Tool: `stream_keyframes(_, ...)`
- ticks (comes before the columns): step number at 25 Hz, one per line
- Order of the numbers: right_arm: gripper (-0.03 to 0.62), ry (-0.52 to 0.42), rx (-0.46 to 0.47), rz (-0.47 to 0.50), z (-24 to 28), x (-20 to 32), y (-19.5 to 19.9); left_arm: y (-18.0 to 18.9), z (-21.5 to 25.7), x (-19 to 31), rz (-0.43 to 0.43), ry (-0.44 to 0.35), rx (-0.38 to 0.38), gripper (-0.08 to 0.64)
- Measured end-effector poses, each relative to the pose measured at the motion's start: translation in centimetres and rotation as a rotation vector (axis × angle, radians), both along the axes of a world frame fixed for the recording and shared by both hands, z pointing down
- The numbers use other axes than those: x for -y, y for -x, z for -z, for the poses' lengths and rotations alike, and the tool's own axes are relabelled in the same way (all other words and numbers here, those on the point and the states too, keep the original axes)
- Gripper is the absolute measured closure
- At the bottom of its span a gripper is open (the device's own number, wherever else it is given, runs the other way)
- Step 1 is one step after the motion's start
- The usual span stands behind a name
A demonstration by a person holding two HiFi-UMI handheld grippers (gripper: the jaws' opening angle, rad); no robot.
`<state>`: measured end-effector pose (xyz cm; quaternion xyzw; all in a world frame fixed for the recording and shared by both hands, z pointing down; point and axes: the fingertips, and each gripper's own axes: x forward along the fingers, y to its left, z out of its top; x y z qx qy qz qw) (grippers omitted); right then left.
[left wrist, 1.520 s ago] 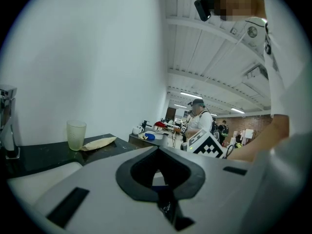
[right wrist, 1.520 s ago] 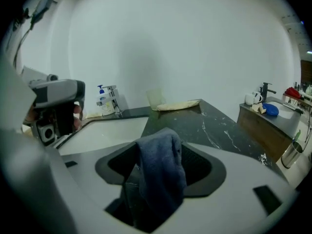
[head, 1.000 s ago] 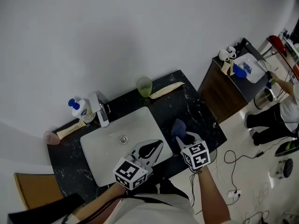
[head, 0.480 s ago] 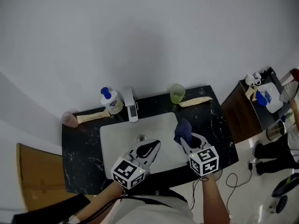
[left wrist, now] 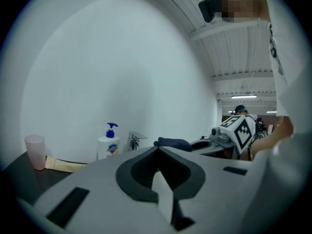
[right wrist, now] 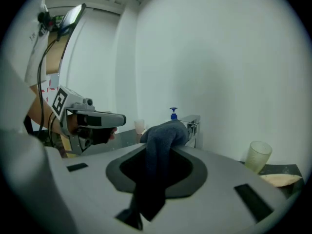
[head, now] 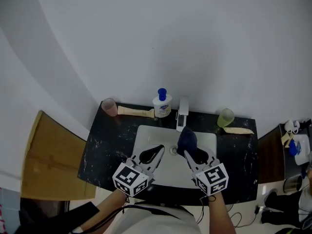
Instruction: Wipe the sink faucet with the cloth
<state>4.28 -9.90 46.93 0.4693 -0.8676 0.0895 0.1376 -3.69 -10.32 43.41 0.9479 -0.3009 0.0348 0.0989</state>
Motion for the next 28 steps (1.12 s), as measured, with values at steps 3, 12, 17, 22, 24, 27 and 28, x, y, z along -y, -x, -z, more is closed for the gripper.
stream_keyframes(3,0.500,0.001,-0.005,0.020,0.0,0.4,0.7,0.9,0.1,0.1,0.023,-0.003,-0.003,0.558)
stream_keyframes(12,0.500,0.053,0.004,0.085,-1.0,4.3,0.5,0.6,-0.1,0.2,0.019,0.002,0.003,0.558)
stream_keyframes(17,0.500,0.149,-0.003,0.126,-3.2,8.0,0.5,0.7,-0.3,0.7,0.032,0.009,0.008,0.558)
stream_keyframes(22,0.500,0.207,0.018,0.142,-3.3,11.4,0.7,1.2,-0.6,1.6,0.057,0.019,0.014,0.558)
stream_keyframes(24,0.500,0.215,0.018,0.122,-3.4,13.0,0.3,1.3,-0.7,1.9,0.064,0.023,0.015,0.558)
stream_keyframes(27,0.500,0.202,0.001,0.068,-3.4,15.5,-1.2,1.2,-0.6,2.2,0.070,0.024,0.013,0.558)
stream_keyframes(28,0.500,0.190,-0.013,0.058,-3.3,16.0,-1.5,1.2,-0.6,2.3,0.072,0.024,0.013,0.558)
